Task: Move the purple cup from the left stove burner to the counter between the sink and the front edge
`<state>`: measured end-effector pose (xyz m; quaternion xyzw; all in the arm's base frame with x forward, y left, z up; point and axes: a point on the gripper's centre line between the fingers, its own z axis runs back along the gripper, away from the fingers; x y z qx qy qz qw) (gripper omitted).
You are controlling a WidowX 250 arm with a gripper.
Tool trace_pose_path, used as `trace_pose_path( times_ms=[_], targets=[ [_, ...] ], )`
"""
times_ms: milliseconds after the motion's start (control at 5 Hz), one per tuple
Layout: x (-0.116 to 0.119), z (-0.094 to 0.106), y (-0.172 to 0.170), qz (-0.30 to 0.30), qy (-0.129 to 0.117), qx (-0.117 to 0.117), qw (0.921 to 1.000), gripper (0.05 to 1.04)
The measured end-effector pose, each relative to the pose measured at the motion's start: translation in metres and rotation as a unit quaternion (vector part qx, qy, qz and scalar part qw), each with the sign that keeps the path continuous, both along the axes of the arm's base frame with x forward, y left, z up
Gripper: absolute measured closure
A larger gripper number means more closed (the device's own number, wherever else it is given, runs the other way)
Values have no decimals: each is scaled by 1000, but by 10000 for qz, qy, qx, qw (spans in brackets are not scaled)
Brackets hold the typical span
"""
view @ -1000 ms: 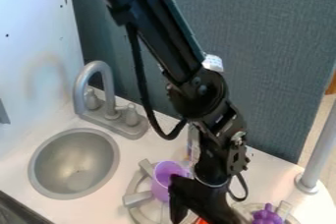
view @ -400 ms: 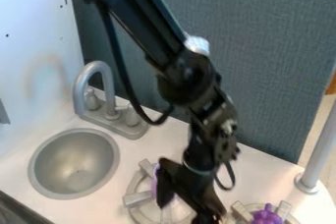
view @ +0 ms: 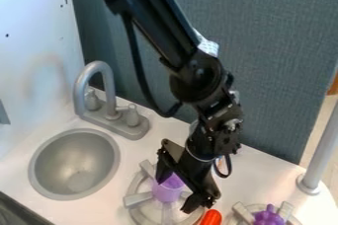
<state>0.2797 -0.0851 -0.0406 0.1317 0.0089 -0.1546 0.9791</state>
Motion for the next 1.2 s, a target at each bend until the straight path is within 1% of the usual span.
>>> trace_pose_path(
  times_ms=[200,400,600,800,1000,1200],
  targets=[
    [10,-9,-2,-73,-2,83,9999,83],
    [21,-16,-2,-100,39,222,9997,83],
    [24,-21,-1,-53,159,335,9993,83],
    [26,-30,7,79,287,416,9987,83],
    [27,-37,15,249,370,402,9982,118],
    [28,-42,16,304,380,314,9983,380]
  ],
)
